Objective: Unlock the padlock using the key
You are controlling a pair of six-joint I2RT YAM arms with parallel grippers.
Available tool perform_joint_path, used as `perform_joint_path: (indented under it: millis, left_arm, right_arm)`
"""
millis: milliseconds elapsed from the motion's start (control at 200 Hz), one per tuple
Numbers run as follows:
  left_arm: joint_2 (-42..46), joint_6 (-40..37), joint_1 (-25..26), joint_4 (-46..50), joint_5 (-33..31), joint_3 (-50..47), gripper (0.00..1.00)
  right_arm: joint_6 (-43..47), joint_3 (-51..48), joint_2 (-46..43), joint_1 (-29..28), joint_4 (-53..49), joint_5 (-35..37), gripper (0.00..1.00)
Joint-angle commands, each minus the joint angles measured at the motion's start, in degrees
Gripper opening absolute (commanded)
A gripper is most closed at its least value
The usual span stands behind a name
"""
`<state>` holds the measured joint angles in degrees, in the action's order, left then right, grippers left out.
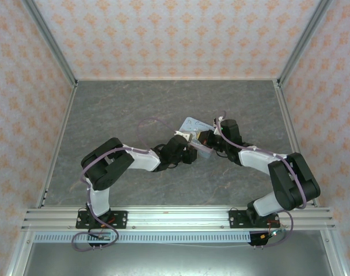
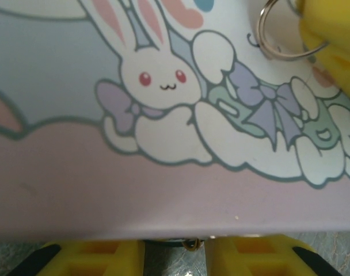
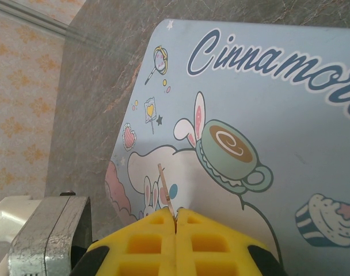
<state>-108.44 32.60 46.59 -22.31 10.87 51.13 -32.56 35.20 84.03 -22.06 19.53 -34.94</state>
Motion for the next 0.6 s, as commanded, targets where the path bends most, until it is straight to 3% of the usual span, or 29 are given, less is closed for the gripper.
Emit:
perform_joint_path:
  millis: [0,596]
  left_arm:
    - [-0.6,1.5,0.1,2.2,-5.0,1.5,0.31]
    - [-5.5,7.0,1.2,1.6,-7.6,3.0,0.34]
  right_arm:
    - [0.2,-2.1,0.0,0.1,-3.8,0.7,0.00]
    - [-0.2,-2.0,-0.4,0.0,-3.8,0.6,0.00]
